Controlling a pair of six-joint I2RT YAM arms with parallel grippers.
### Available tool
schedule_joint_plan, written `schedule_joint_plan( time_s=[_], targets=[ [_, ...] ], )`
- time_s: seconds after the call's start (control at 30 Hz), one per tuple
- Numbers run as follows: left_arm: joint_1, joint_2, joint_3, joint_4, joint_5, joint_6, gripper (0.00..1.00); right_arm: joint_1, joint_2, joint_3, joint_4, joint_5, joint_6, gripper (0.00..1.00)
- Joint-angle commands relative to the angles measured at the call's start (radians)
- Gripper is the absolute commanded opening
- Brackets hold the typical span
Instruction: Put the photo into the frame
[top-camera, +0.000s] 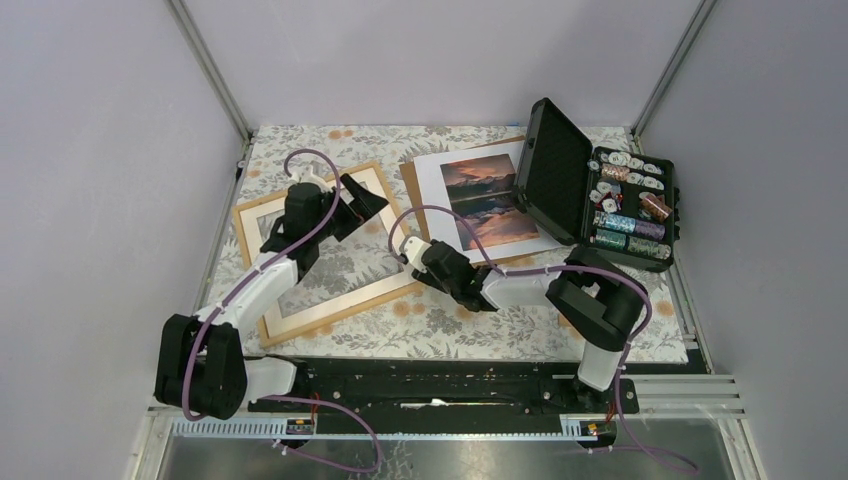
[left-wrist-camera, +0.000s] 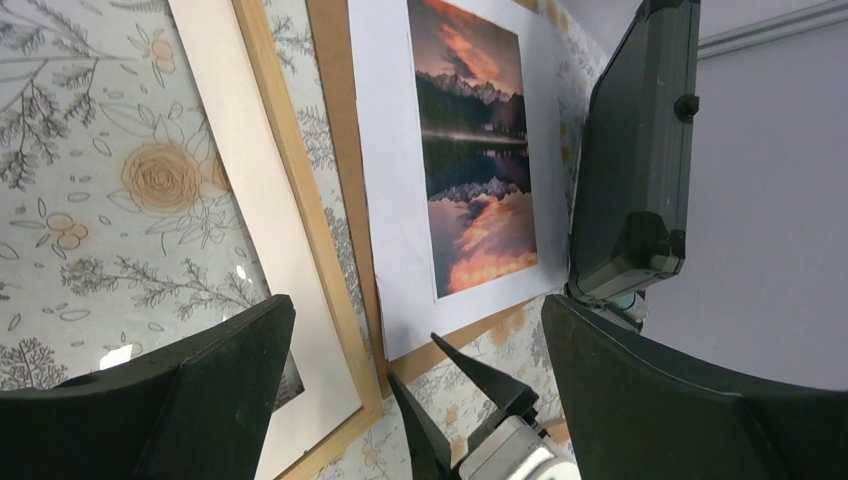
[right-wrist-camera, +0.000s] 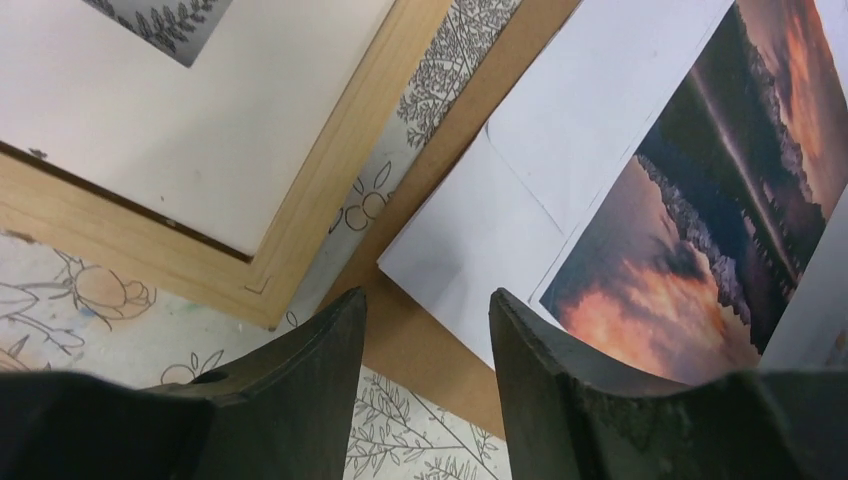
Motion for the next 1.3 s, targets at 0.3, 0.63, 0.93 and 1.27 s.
schedule_joint_plan(
  time_s=[0.3, 0.63, 0.93, 1.27],
  targets=[
    [0.019, -0.019, -0.028, 0.035, 0.06, 0.007, 0.99, 0.023, 0.147, 0.078, 0.198, 0.439, -0.17, 0.52],
    [0.031, -0.036, -0.034, 0.025, 0.07, 0.002, 0.99, 0.012, 0.205, 0.092, 0.416, 0.569, -0.311, 0.22],
    [0.041, -0.125, 0.042, -0.093, 0.045, 0.039, 0.99, 0.015, 0.049, 0.147, 0.233, 0.599, -0.152, 0.0],
    [0.069, -0.329, 0.42, -0.47, -0.174, 0.159, 0.99, 0.06, -0.189, 0.48, -0.369, 0.153, 0.462, 0.0]
  ],
)
